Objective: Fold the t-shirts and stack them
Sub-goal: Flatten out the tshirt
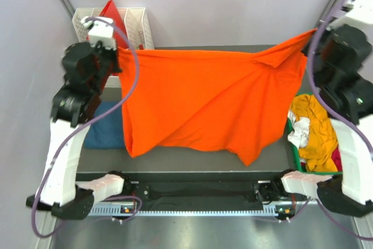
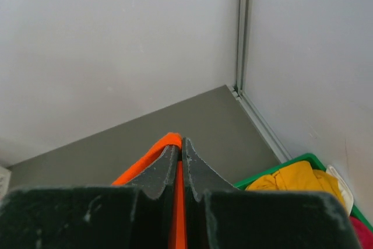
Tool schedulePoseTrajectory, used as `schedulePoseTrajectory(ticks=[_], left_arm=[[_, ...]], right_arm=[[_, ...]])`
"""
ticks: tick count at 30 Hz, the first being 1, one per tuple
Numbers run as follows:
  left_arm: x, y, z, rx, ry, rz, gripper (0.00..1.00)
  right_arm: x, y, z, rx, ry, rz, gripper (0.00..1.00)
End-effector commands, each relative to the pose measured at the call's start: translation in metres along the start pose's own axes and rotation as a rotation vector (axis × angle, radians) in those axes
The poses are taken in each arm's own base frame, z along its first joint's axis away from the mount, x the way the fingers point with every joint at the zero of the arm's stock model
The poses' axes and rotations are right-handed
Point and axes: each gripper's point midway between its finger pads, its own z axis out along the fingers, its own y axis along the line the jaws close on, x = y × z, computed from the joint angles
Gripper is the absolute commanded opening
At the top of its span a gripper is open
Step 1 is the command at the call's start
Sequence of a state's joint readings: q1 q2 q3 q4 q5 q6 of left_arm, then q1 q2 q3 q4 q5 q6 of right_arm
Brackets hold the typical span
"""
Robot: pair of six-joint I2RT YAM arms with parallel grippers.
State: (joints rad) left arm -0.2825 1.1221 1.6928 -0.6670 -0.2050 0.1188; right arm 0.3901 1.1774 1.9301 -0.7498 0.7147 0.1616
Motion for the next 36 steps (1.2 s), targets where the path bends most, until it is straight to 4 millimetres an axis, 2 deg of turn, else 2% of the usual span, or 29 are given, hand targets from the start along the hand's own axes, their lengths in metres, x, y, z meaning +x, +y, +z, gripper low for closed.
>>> schedulePoseTrajectory(ticks=[1, 2, 3, 4, 5, 6, 7, 8, 9, 10, 11, 12, 13, 14, 15, 17, 18, 20, 22, 23, 25, 26, 28, 29, 31, 32, 34, 35, 36], left_arm=[[0.025, -0.007, 0.086, -0.050, 0.057, 0.037, 0.00], [0.031, -0.008, 0.100, -0.048, 0.075, 0.032, 0.00], [0.020, -0.011, 0.111, -0.039, 0.060, 0.021, 0.00], [0.039, -0.019, 0.141, -0.028, 0.114, 0.022, 0.00], [0.041, -0.021, 0.156, -0.028, 0.121, 0.022, 0.00], [0.015, -0.020, 0.164, -0.034, 0.068, 0.011, 0.00], [0.041, -0.028, 0.195, -0.026, 0.137, 0.023, 0.00], [0.039, -0.026, 0.208, -0.034, 0.137, 0.018, 0.00], [-0.002, -0.020, 0.211, -0.046, 0.048, -0.002, 0.00], [0.018, -0.026, 0.240, -0.049, 0.087, 0.002, 0.00], [0.011, -0.024, 0.244, -0.056, 0.077, -0.004, 0.00], [-0.026, -0.018, 0.238, -0.066, -0.018, -0.021, 0.00], [-0.029, -0.019, 0.242, -0.063, -0.031, -0.020, 0.00], [-0.048, -0.017, 0.239, -0.069, -0.098, -0.031, 0.00], [-0.043, -0.018, 0.241, -0.067, -0.091, -0.027, 0.00], [-0.081, -0.008, 0.216, -0.083, -0.211, -0.036, 0.00], [-0.070, -0.008, 0.218, -0.086, -0.193, -0.029, 0.00], [-0.078, 0.001, 0.208, -0.101, -0.225, -0.042, 0.00], [-0.063, 0.005, 0.216, -0.113, -0.197, -0.065, 0.00], [-0.047, 0.005, 0.222, -0.114, -0.161, -0.071, 0.00], [-0.030, 0.005, 0.228, -0.111, -0.136, -0.096, 0.00], [0.004, 0.000, 0.238, -0.104, -0.069, -0.090, 0.00], [0.024, -0.006, 0.237, -0.086, -0.047, -0.104, 0.00], [0.068, -0.014, 0.241, -0.073, 0.043, -0.097, 0.00], [0.096, -0.023, 0.234, -0.043, 0.094, -0.108, 0.00], [0.142, -0.031, 0.231, -0.033, 0.187, -0.097, 0.00], [0.171, -0.039, 0.218, -0.009, 0.242, -0.088, 0.00], [0.209, -0.044, 0.208, -0.001, 0.322, -0.078, 0.00], [0.212, -0.045, 0.197, 0.010, 0.328, -0.078, 0.00]], right_arm=[[0.021, 0.018, 0.061, 0.072, 0.032, -0.002, 0.00], [0.026, 0.020, 0.072, 0.082, 0.046, -0.001, 0.00], [0.018, 0.015, 0.083, 0.108, 0.038, 0.024, 0.00], [0.039, 0.024, 0.109, 0.110, 0.088, 0.010, 0.00], [0.042, 0.023, 0.121, 0.116, 0.100, 0.023, 0.00], [0.029, 0.015, 0.130, 0.138, 0.073, 0.058, 0.00], [0.044, 0.020, 0.152, 0.142, 0.103, 0.044, 0.00], [0.042, 0.019, 0.162, 0.148, 0.096, 0.051, 0.00], [0.024, 0.019, 0.167, 0.139, 0.050, 0.073, 0.00], [0.026, 0.026, 0.179, 0.116, 0.047, 0.073, 0.00], [0.018, 0.028, 0.181, 0.105, 0.023, 0.081, 0.00], [0.001, 0.031, 0.179, 0.085, -0.024, 0.095, 0.00], [-0.008, 0.035, 0.174, 0.051, -0.045, 0.104, 0.00], [-0.017, 0.036, 0.168, 0.033, -0.064, 0.113, 0.00], [-0.026, 0.036, 0.162, 0.024, -0.086, 0.120, 0.00], [-0.048, 0.033, 0.142, -0.002, -0.130, 0.130, 0.00], [-0.054, 0.032, 0.132, -0.010, -0.142, 0.134, 0.00], [-0.054, 0.030, 0.127, -0.008, -0.141, 0.127, 0.00], [-0.038, 0.029, 0.129, 0.001, -0.112, 0.108, 0.00], [-0.016, 0.029, 0.139, 0.013, -0.075, 0.089, 0.00], [-0.006, 0.026, 0.135, 0.010, -0.075, 0.078, 0.00], [0.026, 0.028, 0.145, 0.013, -0.044, 0.056, 0.00], [0.038, 0.022, 0.136, 0.012, -0.047, 0.052, 0.00], [0.073, 0.018, 0.141, 0.024, 0.010, 0.024, 0.00], [0.099, 0.011, 0.136, 0.037, 0.055, 0.006, 0.00], [0.137, 0.007, 0.137, 0.046, 0.119, -0.017, 0.00], [0.161, 0.002, 0.127, 0.040, 0.156, -0.022, 0.00], [0.183, -0.003, 0.117, 0.047, 0.194, -0.022, 0.00], [0.193, -0.005, 0.112, 0.048, 0.212, -0.022, 0.00]])
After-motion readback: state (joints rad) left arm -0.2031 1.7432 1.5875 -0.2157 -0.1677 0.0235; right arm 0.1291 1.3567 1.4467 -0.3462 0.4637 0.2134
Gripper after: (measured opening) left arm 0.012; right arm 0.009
